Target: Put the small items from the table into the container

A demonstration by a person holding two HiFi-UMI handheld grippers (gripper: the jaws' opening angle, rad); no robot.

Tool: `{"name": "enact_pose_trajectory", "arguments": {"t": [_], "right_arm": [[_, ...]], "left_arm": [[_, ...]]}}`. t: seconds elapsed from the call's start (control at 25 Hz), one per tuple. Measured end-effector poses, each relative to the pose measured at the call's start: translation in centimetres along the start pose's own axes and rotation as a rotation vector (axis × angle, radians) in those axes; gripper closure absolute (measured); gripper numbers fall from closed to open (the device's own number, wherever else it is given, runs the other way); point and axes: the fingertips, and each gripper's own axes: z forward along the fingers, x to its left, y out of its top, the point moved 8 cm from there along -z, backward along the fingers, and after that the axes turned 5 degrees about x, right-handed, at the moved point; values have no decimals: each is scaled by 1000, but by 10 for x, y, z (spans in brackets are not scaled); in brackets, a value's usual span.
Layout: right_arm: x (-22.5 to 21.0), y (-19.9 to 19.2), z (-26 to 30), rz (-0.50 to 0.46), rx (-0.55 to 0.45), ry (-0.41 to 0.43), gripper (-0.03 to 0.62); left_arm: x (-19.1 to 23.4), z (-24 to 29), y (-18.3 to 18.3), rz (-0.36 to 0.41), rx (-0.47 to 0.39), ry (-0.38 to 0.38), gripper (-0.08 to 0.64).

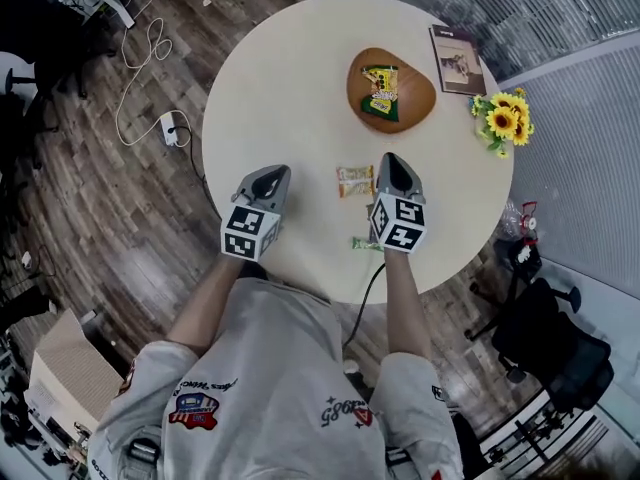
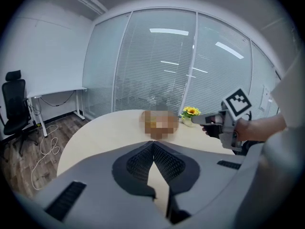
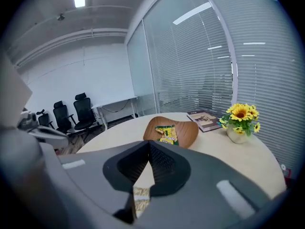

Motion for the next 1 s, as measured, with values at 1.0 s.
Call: {"name": "enact_pose_trajectory", "arguments": {"t": [1.0], "right_arm": [[25,-103,-100,9,20,-35,591]], "left_arm": [[-34,21,-13,103,50,-126,554]]}}
